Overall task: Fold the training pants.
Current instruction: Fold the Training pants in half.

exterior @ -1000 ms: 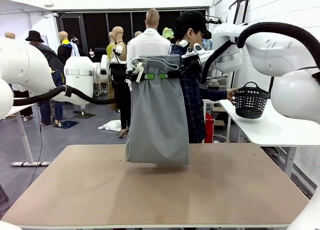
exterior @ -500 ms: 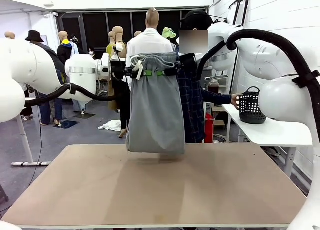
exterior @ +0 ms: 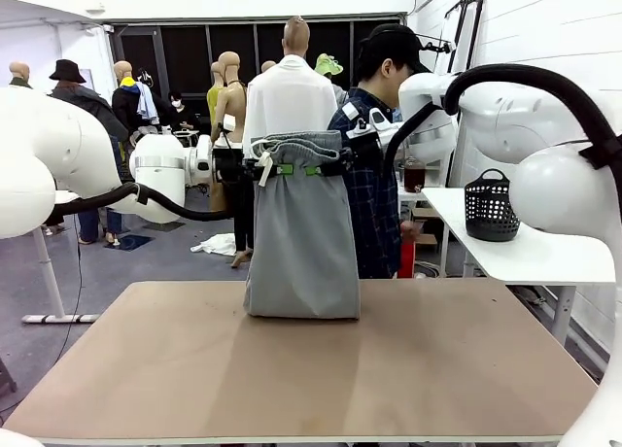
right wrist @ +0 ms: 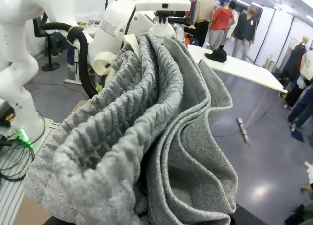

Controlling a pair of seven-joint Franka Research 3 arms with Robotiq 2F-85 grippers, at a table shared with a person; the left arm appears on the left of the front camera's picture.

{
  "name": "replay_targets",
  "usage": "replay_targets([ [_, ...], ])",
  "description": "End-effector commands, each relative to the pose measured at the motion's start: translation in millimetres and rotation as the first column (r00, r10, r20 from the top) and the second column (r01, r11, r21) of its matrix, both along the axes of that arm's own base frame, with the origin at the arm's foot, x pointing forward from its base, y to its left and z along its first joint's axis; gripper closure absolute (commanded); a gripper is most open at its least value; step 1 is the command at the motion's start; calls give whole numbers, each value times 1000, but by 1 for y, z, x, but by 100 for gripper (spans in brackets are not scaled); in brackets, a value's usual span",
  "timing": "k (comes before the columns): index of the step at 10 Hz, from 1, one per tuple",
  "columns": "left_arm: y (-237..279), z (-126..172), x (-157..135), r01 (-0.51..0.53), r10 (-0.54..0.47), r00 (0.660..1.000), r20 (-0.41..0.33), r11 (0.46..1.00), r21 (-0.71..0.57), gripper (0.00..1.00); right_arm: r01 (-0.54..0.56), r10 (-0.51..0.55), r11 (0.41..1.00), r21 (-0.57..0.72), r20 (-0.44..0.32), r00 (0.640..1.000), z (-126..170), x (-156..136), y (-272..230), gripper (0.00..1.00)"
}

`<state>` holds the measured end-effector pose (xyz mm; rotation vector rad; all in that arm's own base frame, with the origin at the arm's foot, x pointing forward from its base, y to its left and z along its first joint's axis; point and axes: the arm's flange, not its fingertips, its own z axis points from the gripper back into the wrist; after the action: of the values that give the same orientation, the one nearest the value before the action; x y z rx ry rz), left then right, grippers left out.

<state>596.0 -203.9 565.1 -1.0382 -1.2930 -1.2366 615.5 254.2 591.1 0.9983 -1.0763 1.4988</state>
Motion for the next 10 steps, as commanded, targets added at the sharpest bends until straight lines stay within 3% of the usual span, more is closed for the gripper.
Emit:
replay_targets([
  [1, 11, -1, -25, 14, -16, 997, -76, 999, -30, 100, 26, -24, 999, 29, -69, 997, -9, -31, -9, 100],
  [5, 29, -37, -79, 40, -43, 939, -342, 999, -16, 100, 117, -95, 992, 45, -339, 936, -60, -71, -20, 100],
  [10, 26, -96, -139, 30, -74, 853, -516, 995, -93, 100, 188, -143, 982, 31, -530, 836, -133, -117, -32, 100],
])
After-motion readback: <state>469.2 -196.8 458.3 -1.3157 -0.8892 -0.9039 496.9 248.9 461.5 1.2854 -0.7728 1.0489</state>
